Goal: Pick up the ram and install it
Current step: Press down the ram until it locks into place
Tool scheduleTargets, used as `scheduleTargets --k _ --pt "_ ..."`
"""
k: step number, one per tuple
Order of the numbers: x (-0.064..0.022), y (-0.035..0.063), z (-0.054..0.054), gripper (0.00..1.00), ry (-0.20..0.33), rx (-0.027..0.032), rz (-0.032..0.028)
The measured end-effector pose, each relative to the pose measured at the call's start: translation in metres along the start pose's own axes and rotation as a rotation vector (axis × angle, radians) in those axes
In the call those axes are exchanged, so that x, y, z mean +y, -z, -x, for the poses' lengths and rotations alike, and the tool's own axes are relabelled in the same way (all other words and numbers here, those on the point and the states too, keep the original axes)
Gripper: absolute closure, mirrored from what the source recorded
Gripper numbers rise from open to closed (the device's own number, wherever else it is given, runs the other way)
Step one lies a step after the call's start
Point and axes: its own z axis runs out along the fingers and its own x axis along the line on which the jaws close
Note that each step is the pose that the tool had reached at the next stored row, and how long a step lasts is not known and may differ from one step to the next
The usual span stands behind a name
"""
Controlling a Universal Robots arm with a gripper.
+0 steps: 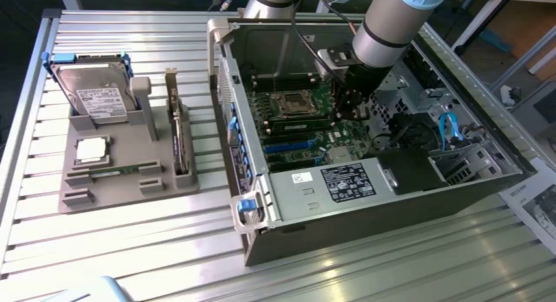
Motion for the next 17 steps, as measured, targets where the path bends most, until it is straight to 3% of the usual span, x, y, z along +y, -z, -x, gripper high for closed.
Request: scheduleTargets --k 17 --pt "-0.0002 0.0081 0.0007 0.90 0.000 -0.0001 0.0004"
